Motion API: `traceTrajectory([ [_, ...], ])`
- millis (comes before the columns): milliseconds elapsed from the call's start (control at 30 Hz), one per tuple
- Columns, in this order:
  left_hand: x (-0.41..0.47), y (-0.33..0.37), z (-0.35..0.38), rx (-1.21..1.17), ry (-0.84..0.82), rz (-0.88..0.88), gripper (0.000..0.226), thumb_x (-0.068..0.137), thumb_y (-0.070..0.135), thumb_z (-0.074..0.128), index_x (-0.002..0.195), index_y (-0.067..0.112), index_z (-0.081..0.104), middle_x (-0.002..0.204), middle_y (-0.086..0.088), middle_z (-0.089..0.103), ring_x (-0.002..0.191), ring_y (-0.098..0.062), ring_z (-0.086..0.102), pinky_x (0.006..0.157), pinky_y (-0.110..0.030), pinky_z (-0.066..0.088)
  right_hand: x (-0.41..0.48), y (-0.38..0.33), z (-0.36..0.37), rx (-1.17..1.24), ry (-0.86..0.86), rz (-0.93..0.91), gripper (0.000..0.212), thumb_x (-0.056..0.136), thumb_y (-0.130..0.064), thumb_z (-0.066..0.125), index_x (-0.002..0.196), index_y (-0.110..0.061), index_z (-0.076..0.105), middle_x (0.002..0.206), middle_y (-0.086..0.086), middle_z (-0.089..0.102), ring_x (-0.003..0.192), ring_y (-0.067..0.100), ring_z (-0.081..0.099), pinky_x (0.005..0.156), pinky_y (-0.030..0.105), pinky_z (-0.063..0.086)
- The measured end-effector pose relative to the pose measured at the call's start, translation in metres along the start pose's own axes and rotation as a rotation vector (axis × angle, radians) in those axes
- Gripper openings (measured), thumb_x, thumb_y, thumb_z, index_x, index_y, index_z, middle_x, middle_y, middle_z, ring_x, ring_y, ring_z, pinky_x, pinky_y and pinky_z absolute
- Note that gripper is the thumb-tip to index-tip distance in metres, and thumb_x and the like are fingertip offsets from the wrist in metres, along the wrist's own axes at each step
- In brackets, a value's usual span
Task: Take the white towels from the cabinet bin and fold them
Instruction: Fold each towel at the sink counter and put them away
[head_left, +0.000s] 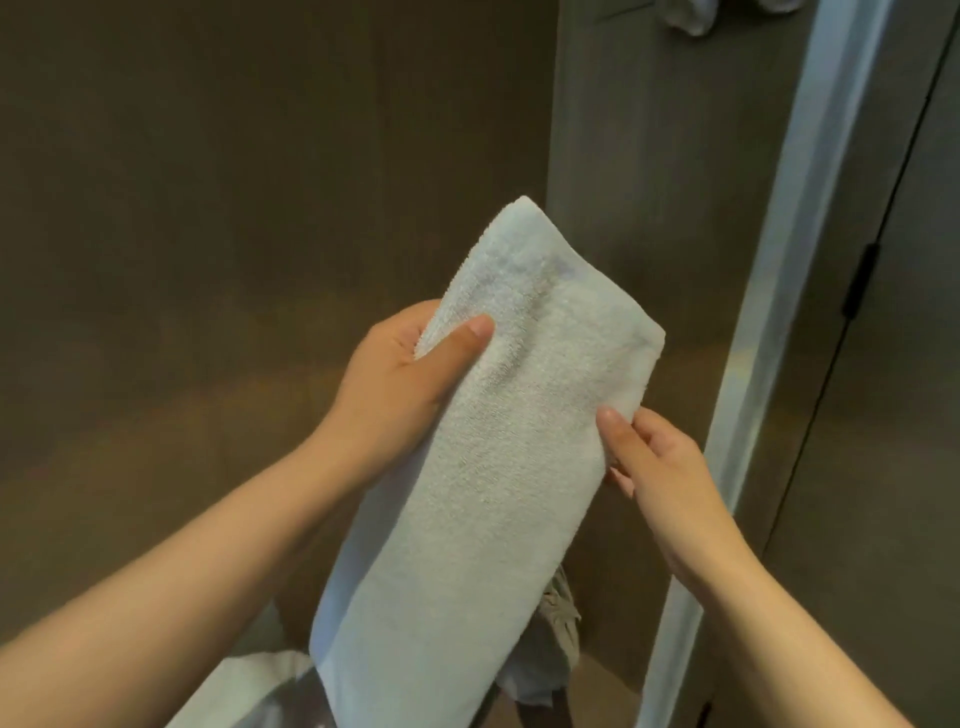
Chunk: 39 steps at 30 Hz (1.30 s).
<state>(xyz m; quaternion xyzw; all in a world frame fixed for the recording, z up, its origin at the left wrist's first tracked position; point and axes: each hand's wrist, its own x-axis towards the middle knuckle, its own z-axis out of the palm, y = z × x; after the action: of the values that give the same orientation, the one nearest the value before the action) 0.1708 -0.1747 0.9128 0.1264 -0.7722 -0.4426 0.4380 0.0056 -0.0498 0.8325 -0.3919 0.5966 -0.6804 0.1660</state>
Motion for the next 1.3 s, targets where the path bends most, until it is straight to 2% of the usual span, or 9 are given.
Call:
traceTrajectory([
  [133, 0.018, 0.016, 0.059, 0.020, 0.086, 0.033, 0.019, 0.093, 0.034, 0.058, 0.082, 0.022, 0.067, 0.078, 0.006, 0.071, 0.069, -0.006, 0.065, 0.061, -0.017, 0.047, 0.014, -0.024, -0.069, 0.010, 0.098, -0.093, 0.024, 0.095, -0.026, 0.057, 0.115, -0.016, 0.066, 0.103, -0.007, 0.075, 0.095, 0.006, 0.070, 0.071, 0.011, 0.052],
  [400, 0.053, 0.060, 0.155, -0.016, 0.219, 0.139, 0.015, 0.094, 0.036, 0.054, 0.094, 0.029, 0.067, 0.094, 0.011, 0.071, 0.085, -0.004, 0.068, 0.067, -0.015, 0.048, 0.048, -0.084, -0.172, 0.008, 0.121, -0.217, 0.019, 0.098, -0.027, 0.053, 0.109, -0.013, 0.061, 0.088, -0.008, 0.075, 0.080, 0.006, 0.071, 0.061, 0.015, 0.052],
  [600, 0.082, 0.088, 0.179, 0.011, 0.334, 0.204, 0.016, 0.096, 0.036, 0.051, 0.097, 0.027, 0.064, 0.094, 0.010, 0.068, 0.082, 0.002, 0.063, 0.060, -0.005, 0.043, 0.080, -0.125, -0.196, -0.047, 0.168, -0.305, 0.023, 0.095, -0.038, 0.057, 0.103, -0.017, 0.062, 0.098, 0.011, 0.072, 0.093, 0.031, 0.069, 0.086, 0.054, 0.055],
  [700, 0.098, 0.106, 0.177, 0.032, 0.345, 0.254, 0.015, 0.095, 0.037, 0.051, 0.096, 0.028, 0.064, 0.092, 0.016, 0.067, 0.083, 0.003, 0.063, 0.060, -0.005, 0.043, 0.099, -0.146, -0.198, -0.094, 0.229, -0.396, 0.033, 0.093, -0.040, 0.058, 0.101, -0.008, 0.057, 0.099, 0.026, 0.064, 0.093, 0.049, 0.061, 0.080, 0.067, 0.049],
  [833, 0.122, 0.128, 0.167, 0.083, 0.381, 0.320, 0.021, 0.095, 0.036, 0.053, 0.094, 0.017, 0.063, 0.091, 0.006, 0.065, 0.082, -0.008, 0.061, 0.061, -0.011, 0.044, 0.127, -0.176, -0.191, -0.107, 0.319, -0.527, 0.021, 0.096, -0.029, 0.058, 0.094, -0.008, 0.058, 0.089, 0.023, 0.065, 0.083, 0.043, 0.063, 0.072, 0.056, 0.053],
  [1067, 0.172, 0.157, 0.126, 0.162, 0.479, 0.387, 0.026, 0.098, 0.036, 0.047, 0.091, 0.012, 0.054, 0.086, 0.006, 0.057, 0.068, 0.000, 0.050, 0.057, -0.013, 0.039, 0.188, -0.226, -0.152, -0.059, 0.356, -0.669, 0.011, 0.097, -0.022, 0.057, 0.095, -0.011, 0.055, 0.080, 0.001, 0.058, 0.066, 0.010, 0.052, 0.046, 0.007, 0.037],
  [1133, 0.183, 0.167, 0.112, 0.208, 0.495, 0.434, 0.022, 0.100, 0.036, 0.043, 0.093, 0.017, 0.051, 0.087, 0.012, 0.055, 0.071, 0.001, 0.051, 0.057, -0.013, 0.037, 0.200, -0.240, -0.141, -0.044, 0.342, -0.706, 0.013, 0.098, -0.024, 0.056, 0.097, -0.011, 0.054, 0.084, 0.004, 0.057, 0.067, 0.010, 0.051, 0.047, 0.006, 0.036],
  [1200, 0.192, 0.177, 0.100, 0.233, 0.524, 0.487, 0.013, 0.100, 0.034, 0.044, 0.104, 0.022, 0.047, 0.091, 0.014, 0.056, 0.077, 0.003, 0.055, 0.058, -0.012, 0.039, 0.210, -0.253, -0.132, -0.029, 0.333, -0.758, 0.018, 0.097, -0.026, 0.056, 0.101, -0.008, 0.055, 0.093, 0.013, 0.060, 0.075, 0.017, 0.055, 0.058, 0.016, 0.044],
  [1300, 0.203, 0.188, 0.087, 0.221, 0.586, 0.612, 0.020, 0.098, 0.026, 0.051, 0.112, 0.021, 0.037, 0.084, -0.002, 0.062, 0.067, 0.000, 0.057, 0.055, -0.012, 0.042, 0.223, -0.273, -0.122, -0.017, 0.373, -0.817, 0.019, 0.095, -0.028, 0.060, 0.104, -0.014, 0.051, 0.103, 0.013, 0.062, 0.089, 0.024, 0.061, 0.074, 0.032, 0.050],
])
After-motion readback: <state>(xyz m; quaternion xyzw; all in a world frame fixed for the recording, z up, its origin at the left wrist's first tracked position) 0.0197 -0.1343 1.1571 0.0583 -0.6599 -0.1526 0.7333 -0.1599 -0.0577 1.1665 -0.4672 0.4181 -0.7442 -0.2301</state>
